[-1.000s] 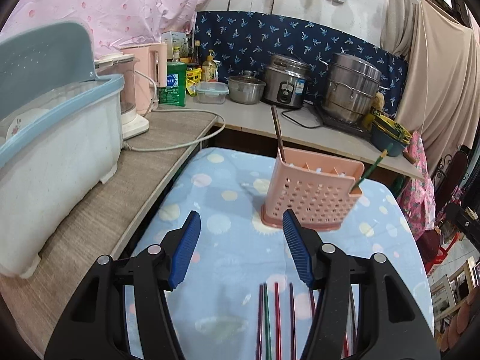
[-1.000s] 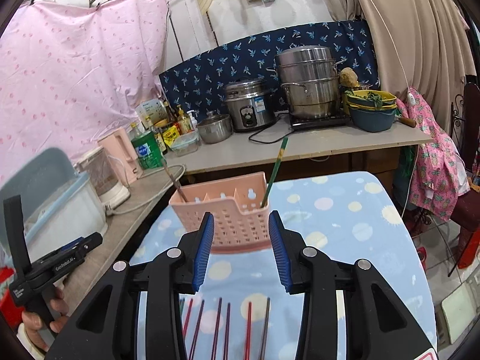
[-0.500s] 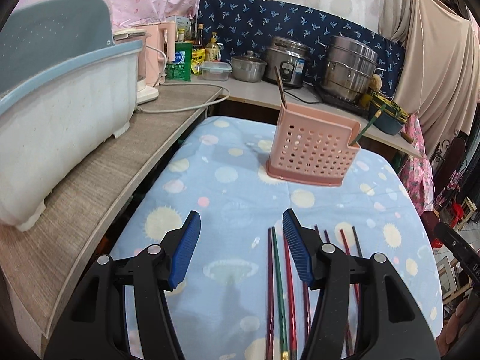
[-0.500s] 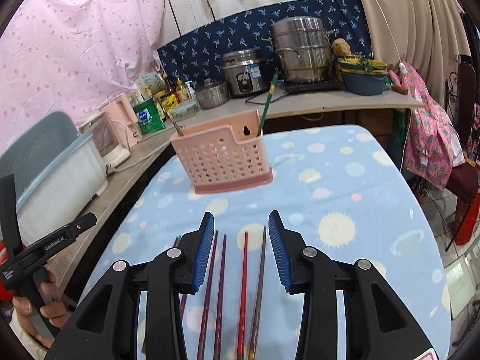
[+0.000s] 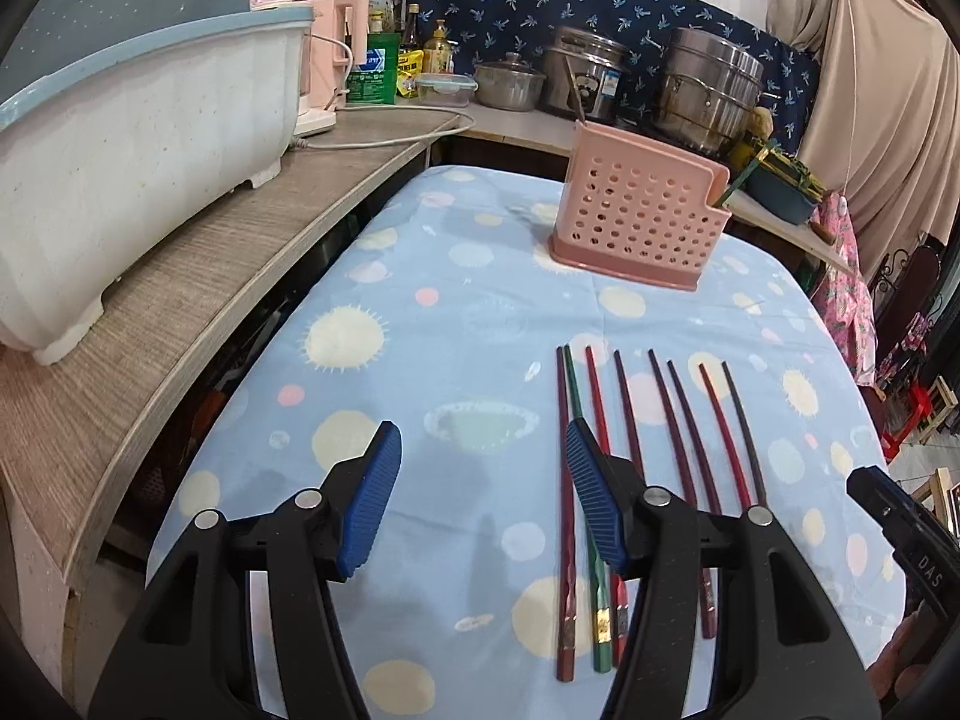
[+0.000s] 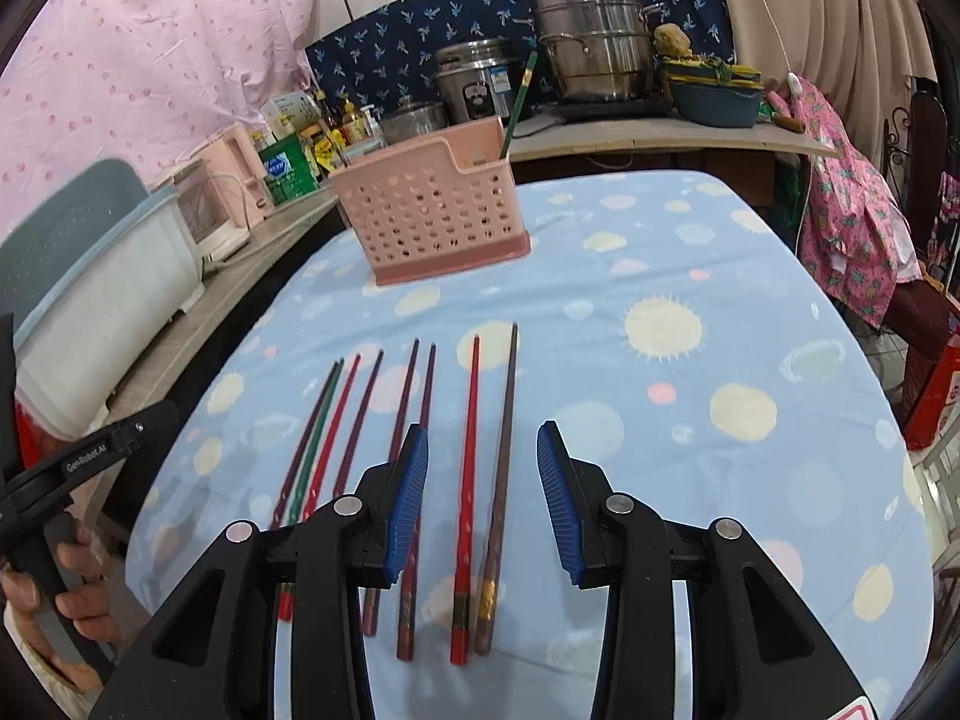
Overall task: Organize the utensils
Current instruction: 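Move both open tools back down to the chopstick row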
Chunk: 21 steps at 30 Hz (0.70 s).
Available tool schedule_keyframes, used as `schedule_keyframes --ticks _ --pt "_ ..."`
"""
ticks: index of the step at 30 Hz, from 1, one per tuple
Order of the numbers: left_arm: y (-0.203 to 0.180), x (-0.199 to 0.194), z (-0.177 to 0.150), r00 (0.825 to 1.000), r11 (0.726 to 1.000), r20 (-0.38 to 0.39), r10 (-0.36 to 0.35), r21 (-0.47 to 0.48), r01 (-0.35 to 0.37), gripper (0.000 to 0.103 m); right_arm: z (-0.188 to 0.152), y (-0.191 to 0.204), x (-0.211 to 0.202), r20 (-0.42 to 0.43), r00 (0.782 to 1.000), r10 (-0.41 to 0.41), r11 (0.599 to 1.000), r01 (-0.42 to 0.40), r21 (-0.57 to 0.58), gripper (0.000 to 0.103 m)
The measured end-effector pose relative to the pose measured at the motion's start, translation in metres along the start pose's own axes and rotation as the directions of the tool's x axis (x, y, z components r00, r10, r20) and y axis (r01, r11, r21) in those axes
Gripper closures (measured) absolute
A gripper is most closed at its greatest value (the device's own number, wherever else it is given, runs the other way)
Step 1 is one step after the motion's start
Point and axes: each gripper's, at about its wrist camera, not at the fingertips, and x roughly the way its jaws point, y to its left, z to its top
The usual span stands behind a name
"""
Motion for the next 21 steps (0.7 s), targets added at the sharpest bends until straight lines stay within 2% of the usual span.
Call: schedule_keyframes --ticks 8,15,19,21 --pt "0.002 0.004 -0.023 0.998 1.000 -0.056 -0.016 -0.014 0.015 0.049 -0.033 0.002 0.008 -0.060 0.998 -0.019 1.000 0.018 -0.013 0.066" --pt "-0.003 0.008 -0.039 0.995 1.000 -0.092 -0.025 -0.008 0.024 0.049 -0.046 0.000 0.018 -0.095 0.995 -0.026 1.000 0.025 -0.008 0.066" --pt "-0.006 0.009 -0.046 0.994 1.000 -0.104 -0.028 0.001 0.028 0.049 -0.049 0.002 0.021 -0.103 0.994 -0.027 0.999 0.025 -0.021 0.069" --pt "-0.007 0.010 -0.049 0.993 1.000 -0.113 -0.031 0.001 0.031 0.049 -0.050 0.003 0.022 -0.107 0.994 -0.033 0.999 0.031 -0.024 0.074"
